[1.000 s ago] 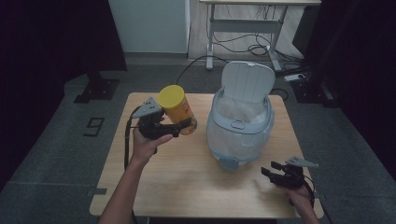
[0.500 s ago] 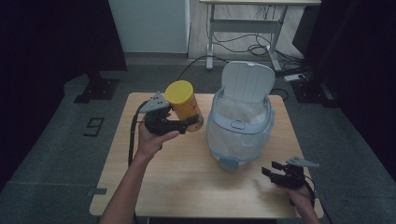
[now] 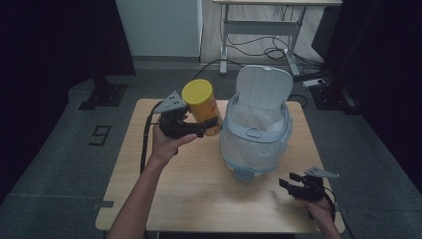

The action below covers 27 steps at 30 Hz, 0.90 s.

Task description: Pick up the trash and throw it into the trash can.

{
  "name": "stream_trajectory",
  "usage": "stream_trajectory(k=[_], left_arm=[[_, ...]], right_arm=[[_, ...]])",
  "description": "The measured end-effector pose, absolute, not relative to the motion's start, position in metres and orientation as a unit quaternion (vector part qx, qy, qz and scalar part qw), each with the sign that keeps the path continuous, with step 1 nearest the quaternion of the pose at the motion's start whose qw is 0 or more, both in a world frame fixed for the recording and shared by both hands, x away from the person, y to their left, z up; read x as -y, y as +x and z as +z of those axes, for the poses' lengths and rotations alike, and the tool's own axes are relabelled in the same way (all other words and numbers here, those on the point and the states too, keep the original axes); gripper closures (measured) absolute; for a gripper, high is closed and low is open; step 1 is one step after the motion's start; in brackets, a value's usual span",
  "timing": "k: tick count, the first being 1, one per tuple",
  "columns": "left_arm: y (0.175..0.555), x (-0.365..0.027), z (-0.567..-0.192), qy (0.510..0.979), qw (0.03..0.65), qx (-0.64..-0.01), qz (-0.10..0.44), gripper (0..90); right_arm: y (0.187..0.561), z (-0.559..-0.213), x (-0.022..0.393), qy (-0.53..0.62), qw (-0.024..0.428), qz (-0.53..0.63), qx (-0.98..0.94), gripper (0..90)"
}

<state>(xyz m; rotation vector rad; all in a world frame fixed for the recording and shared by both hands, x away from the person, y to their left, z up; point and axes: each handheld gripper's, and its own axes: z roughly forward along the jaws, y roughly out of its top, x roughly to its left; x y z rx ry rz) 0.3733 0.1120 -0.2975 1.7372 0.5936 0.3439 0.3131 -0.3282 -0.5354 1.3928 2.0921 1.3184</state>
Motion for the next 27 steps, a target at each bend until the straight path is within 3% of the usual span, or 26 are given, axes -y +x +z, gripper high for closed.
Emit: stream_trajectory(k=[27], left_arm=[[0.388,-0.075,-0.277,0.761,0.588,-0.236,0.14,23.6]], right_arm=[[0.316,-0.543,0.326,0.487,0.15,0.439,-0.74,36.7]])
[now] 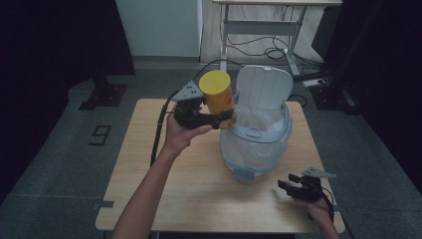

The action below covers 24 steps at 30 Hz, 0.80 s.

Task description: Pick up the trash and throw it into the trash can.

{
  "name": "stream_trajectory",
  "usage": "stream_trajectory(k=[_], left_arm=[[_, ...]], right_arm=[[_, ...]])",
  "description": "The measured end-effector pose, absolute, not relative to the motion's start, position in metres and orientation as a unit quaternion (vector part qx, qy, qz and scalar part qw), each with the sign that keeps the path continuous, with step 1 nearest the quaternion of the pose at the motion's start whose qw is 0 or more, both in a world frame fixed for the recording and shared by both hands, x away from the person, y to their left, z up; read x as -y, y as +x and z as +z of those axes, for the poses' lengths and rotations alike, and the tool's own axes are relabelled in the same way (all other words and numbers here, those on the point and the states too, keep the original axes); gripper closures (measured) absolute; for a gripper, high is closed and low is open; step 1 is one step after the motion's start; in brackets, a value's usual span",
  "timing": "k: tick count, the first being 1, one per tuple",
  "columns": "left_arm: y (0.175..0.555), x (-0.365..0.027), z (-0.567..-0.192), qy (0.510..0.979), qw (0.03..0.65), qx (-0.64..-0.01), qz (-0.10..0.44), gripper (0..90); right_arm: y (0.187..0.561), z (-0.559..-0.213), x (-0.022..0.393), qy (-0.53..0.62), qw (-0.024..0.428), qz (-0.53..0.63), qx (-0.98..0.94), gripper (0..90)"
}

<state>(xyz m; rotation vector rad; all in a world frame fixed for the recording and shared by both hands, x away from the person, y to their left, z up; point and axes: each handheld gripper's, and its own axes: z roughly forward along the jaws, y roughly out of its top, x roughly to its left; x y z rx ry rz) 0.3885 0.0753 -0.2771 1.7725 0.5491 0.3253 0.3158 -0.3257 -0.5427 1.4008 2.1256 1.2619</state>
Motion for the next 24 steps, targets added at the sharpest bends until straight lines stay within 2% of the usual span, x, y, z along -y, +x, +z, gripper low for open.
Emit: stream_trajectory(k=[24], left_arm=[[0.411,-0.039,-0.272,0.768,0.589,-0.221,0.121,23.6]], right_arm=[[0.317,-0.544,0.331,0.493,0.147,0.439,-0.737,36.7]])
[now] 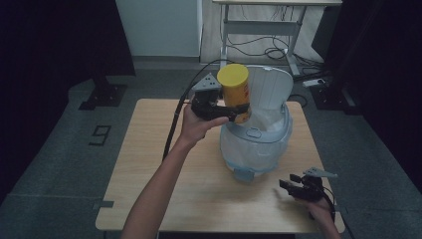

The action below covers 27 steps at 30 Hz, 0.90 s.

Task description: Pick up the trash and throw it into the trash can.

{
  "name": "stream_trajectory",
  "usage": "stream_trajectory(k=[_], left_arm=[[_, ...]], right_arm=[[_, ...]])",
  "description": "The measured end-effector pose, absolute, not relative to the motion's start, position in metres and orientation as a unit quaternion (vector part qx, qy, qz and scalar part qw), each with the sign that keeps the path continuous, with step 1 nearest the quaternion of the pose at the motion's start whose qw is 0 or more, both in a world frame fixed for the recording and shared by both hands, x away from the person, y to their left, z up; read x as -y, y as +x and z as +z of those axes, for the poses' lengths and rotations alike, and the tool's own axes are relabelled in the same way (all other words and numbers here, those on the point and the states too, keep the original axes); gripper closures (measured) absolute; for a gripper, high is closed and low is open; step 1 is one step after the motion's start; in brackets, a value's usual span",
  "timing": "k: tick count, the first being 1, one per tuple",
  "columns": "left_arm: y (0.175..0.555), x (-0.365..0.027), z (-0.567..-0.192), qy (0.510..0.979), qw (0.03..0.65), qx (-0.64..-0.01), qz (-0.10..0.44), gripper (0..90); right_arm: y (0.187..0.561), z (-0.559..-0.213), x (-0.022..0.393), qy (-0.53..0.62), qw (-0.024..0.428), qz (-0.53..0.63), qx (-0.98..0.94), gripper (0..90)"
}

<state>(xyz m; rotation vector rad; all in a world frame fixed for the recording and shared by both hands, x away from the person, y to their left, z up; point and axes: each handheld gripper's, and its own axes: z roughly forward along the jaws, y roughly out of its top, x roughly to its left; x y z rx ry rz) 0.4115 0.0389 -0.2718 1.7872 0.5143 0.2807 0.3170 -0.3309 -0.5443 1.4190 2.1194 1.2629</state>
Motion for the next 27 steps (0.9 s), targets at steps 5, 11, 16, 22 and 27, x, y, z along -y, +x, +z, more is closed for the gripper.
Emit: stream_trajectory(k=[5,11,16,22,27], left_arm=[[0.416,-0.035,-0.272,0.766,0.592,-0.224,0.116,23.6],[0.419,-0.031,-0.272,0.766,0.591,-0.225,0.115,23.6],[0.421,-0.026,-0.269,0.766,0.591,-0.225,0.115,23.6],[0.426,-0.017,-0.269,0.767,0.59,-0.225,0.11,23.6],[0.43,-0.009,-0.271,0.77,0.587,-0.226,0.108,23.6]], right_arm=[[0.317,-0.544,0.332,0.495,0.147,0.44,-0.735,36.7],[0.317,-0.544,0.332,0.495,0.147,0.439,-0.735,36.7],[0.317,-0.544,0.333,0.496,0.147,0.44,-0.734,36.7],[0.317,-0.544,0.334,0.497,0.147,0.44,-0.733,36.7],[0.317,-0.544,0.335,0.498,0.147,0.44,-0.733,36.7]])
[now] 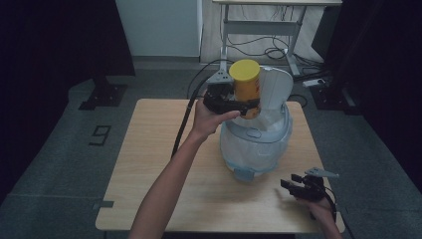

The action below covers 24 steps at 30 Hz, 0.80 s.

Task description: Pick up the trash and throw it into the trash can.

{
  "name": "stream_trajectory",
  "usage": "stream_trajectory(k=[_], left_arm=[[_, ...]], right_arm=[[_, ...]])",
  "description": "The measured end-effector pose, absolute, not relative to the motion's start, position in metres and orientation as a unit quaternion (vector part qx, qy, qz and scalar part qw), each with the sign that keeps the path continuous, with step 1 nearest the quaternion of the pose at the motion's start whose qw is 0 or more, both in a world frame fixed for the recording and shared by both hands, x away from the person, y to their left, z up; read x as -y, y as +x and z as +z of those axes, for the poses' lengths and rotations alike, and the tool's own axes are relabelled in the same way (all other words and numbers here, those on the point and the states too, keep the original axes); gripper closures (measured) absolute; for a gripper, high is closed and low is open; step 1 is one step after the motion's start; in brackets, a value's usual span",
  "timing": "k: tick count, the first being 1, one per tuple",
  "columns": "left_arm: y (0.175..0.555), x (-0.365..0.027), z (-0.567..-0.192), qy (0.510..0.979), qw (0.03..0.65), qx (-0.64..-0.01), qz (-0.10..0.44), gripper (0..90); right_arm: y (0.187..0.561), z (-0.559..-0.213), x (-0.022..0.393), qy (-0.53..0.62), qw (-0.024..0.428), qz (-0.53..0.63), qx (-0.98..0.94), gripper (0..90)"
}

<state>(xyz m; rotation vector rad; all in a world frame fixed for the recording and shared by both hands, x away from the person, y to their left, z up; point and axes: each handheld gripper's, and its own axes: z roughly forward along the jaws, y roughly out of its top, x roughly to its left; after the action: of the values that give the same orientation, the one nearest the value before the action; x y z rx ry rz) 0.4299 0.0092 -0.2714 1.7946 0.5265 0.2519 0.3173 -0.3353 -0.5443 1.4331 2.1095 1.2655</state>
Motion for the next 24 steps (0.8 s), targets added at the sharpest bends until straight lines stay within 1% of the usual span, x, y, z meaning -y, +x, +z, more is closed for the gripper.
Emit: stream_trajectory(k=[20,24], left_arm=[[0.441,0.021,-0.28,0.781,0.575,-0.223,0.098,23.6],[0.442,0.025,-0.282,0.778,0.577,-0.225,0.103,23.2]], right_arm=[[0.317,-0.544,0.337,0.498,0.146,0.441,-0.732,36.7],[0.317,-0.544,0.337,0.498,0.145,0.44,-0.733,36.7]])
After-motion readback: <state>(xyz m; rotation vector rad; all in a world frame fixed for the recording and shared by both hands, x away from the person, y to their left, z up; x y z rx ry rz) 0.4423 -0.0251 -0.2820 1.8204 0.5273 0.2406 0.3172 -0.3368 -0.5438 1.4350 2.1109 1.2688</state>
